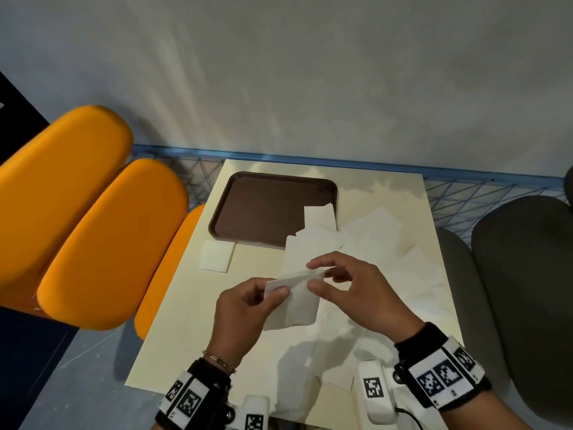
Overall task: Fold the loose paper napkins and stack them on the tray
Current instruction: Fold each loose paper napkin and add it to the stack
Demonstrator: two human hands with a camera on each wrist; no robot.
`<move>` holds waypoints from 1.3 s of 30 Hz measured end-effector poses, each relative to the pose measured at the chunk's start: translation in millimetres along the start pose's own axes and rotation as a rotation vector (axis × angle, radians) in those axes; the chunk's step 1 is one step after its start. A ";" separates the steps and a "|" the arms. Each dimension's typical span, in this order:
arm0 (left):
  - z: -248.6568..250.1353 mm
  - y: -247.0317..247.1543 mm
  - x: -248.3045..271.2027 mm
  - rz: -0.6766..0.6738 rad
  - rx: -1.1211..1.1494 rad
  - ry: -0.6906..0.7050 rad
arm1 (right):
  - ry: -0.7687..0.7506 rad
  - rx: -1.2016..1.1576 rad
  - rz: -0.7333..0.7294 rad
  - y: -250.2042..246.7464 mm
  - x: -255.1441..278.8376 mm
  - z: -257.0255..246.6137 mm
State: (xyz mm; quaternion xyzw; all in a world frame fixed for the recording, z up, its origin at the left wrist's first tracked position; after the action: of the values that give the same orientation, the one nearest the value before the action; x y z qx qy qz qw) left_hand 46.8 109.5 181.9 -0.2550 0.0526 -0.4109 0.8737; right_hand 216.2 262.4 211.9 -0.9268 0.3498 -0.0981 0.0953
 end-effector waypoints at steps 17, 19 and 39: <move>5.1 -16.4 -6.2 -0.162 0.148 -0.091 | 0.097 0.015 -0.104 6.7 -16.9 4.5; 3.1 -17.7 -9.4 -0.214 0.175 -0.134 | 0.088 0.015 -0.159 5.8 -17.3 2.1; 10.2 -22.3 -19.3 0.055 0.284 -0.096 | 0.017 -0.076 -0.024 -4.6 -14.8 -15.5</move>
State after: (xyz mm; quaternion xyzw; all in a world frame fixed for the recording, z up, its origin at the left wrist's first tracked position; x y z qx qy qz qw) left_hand 21.8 116.1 199.4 -0.1469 -0.0410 -0.3773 0.9134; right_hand 204.3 274.0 226.2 -0.9331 0.3427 -0.0937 0.0560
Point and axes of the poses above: each hand's wrist, its own x-axis away from the middle knuckle, its own y-axis out of the palm, z = x × y, the point moved 3 cm from there along -x, towards the middle knuckle, and after that the axes turned 13 degrees about -x, right-handed, at the moved point
